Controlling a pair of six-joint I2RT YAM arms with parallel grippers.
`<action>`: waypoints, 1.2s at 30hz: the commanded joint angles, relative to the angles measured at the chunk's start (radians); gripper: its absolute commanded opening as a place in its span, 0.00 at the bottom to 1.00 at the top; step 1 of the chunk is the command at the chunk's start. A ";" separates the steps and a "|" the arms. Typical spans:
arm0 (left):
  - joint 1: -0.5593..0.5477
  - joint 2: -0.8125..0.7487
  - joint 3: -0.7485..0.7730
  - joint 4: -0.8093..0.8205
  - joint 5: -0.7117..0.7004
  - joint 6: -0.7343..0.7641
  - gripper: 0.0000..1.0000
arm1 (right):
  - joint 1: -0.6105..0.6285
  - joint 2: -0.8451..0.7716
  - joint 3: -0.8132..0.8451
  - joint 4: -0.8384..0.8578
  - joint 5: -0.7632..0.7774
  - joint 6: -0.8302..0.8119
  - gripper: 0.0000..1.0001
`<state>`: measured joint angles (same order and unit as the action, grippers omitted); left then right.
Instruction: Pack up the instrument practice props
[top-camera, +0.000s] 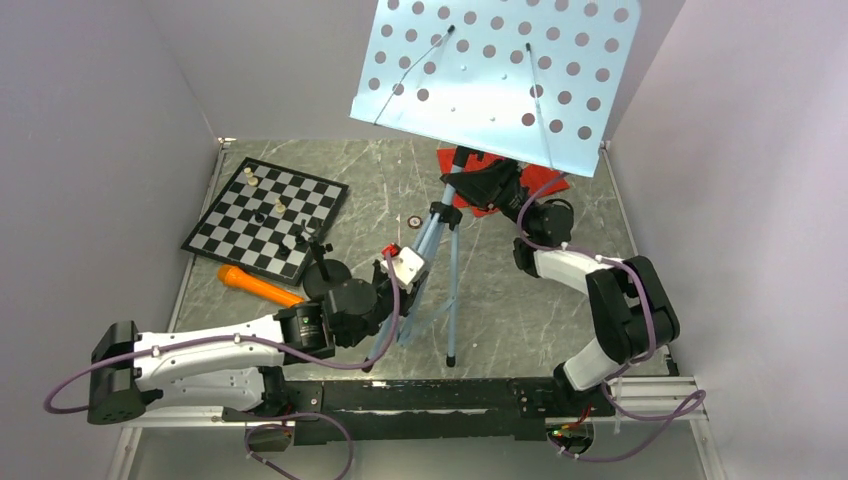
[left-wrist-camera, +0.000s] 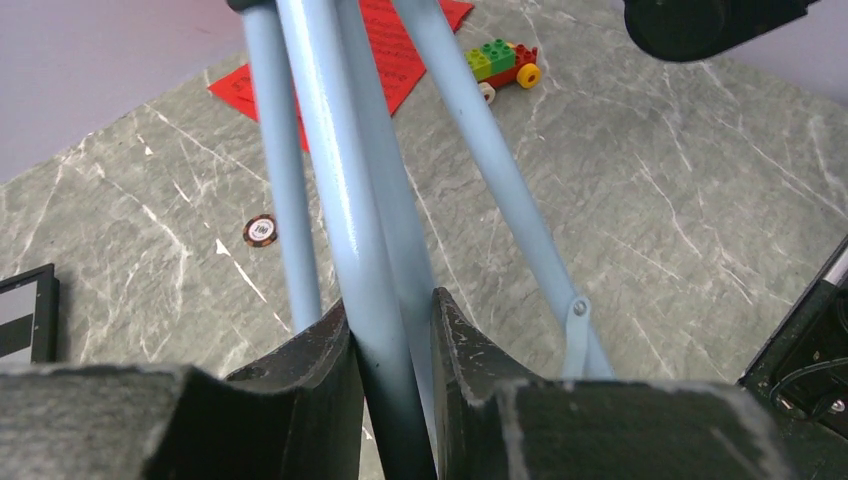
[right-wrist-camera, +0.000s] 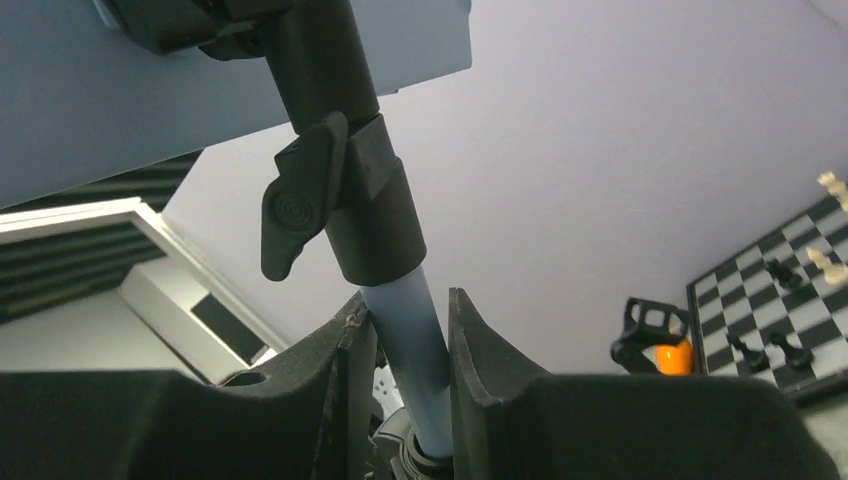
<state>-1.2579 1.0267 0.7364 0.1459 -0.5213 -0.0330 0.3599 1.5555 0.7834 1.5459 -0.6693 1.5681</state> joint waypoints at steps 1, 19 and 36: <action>-0.072 -0.075 -0.024 0.320 0.071 0.153 0.00 | 0.028 0.044 -0.049 0.069 0.049 0.107 0.00; -0.084 0.003 -0.163 0.438 0.016 0.131 0.00 | 0.042 0.201 -0.123 0.165 0.027 0.034 0.00; -0.069 0.109 -0.283 0.538 -0.024 0.133 0.00 | 0.027 0.359 -0.151 0.159 0.023 -0.024 0.00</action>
<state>-1.3346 1.1263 0.4606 0.6041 -0.5690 0.1097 0.3939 1.9469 0.6052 1.2812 -0.6369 1.5284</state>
